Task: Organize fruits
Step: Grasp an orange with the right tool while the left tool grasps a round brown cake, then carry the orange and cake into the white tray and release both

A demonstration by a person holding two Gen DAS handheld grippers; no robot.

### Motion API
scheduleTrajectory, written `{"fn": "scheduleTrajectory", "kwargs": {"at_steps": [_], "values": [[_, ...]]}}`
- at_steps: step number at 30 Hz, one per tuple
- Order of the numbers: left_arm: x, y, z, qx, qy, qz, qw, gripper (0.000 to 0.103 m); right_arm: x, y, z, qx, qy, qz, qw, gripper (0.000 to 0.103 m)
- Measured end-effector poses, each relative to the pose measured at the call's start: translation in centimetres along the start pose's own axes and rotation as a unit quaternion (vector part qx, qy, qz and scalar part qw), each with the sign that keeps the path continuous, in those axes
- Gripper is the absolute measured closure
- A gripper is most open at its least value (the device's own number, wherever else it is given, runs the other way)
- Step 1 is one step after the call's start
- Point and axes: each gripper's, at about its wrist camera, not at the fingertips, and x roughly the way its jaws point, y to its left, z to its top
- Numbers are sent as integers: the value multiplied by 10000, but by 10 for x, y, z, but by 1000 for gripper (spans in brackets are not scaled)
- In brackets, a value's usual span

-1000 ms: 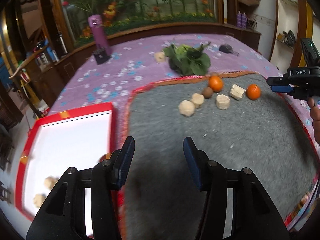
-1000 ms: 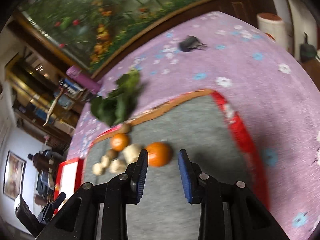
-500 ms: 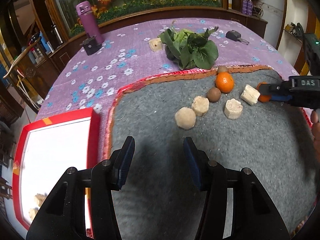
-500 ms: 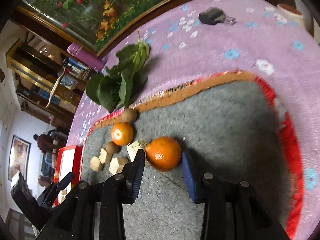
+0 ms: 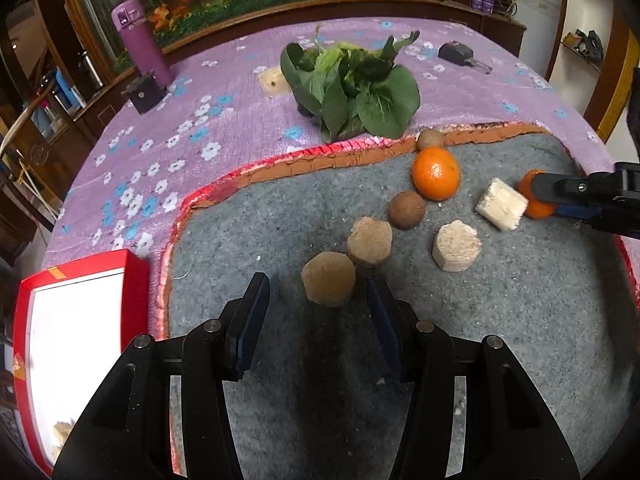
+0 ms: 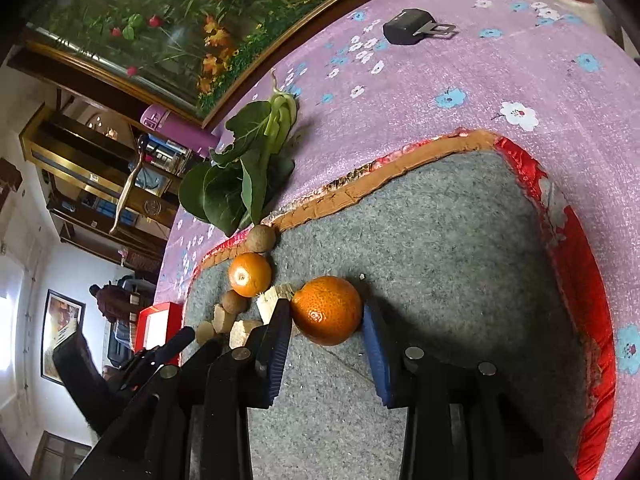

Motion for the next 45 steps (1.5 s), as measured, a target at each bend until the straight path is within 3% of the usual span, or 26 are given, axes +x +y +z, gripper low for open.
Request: {"fn": "scheduleTrajectory", "kwargs": {"at_steps": [2,8,15,20,24,28,33,37,39,42,45], "values": [[4,1,2,-79,-12,-50,10000,54,-1,-1,0,6,-19,42,10000,68],[4,-4,1,-10,-214,-142,9997,75,-15,3,0,-144,-372,336,9986,68],[-22,1,-11,-174,-500,-194,9984,76,-25,-2,3,-111,-645,577,9962,68],[-63,8,-37,-299,-907,-60,9954,76,-23,-6,4,-92,-727,356,9967,68],[-98,32,-67,-573,-1196,134,9911,76,-26,-7,4,-112,-862,175,9961,68],[-126,87,-103,-1070,-1286,454,9849,76,-28,1,-1,-221,-995,69,9948,68],[-137,155,-144,-1683,-1131,1131,9727,76,-14,67,-28,-860,-779,396,9925,68],[-138,184,-164,-2037,-1094,1230,9651,76,22,143,-59,-1393,-254,924,9856,69],[-136,190,-171,-2047,-1067,1204,9655,76,45,184,-77,-1720,17,1082,9791,69],[-132,191,-181,-2022,-1000,1126,9677,76,75,232,-107,-2212,260,1083,9688,69],[-128,192,-185,-2050,-960,1016,9687,76,99,255,-129,-2420,472,1113,9627,69]]}}
